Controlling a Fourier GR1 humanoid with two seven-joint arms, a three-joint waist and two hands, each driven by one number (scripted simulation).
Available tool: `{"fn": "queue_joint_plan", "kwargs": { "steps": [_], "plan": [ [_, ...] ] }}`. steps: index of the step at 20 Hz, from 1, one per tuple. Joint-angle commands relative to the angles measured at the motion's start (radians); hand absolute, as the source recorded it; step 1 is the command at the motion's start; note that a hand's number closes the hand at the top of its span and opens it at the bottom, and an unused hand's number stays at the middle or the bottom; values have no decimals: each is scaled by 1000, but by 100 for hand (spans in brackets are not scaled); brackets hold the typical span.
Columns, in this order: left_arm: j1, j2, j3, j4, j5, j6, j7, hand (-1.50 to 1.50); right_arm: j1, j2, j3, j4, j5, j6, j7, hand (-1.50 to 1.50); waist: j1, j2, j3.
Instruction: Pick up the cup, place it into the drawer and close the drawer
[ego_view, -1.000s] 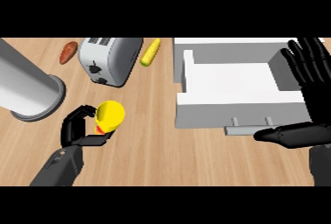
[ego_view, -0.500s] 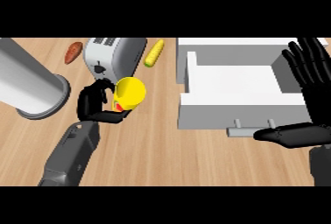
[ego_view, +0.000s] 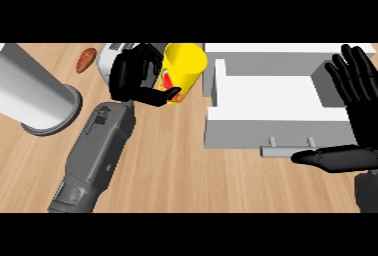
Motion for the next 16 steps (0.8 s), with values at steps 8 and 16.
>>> {"fn": "queue_joint_plan", "kwargs": {
  "steps": [8, 16],
  "plan": [
    [-338, -26, -174, 12, 50, 337, 329, 150, 8, 0, 1, 0, 8, 12, -34, -150, -33, 9, 0],
    [-549, -27, -253, 337, 117, 408, 428, 150, -66, -14, 3, 54, -12, 30, -20, -150, -76, 24, 1]
  ]
}}
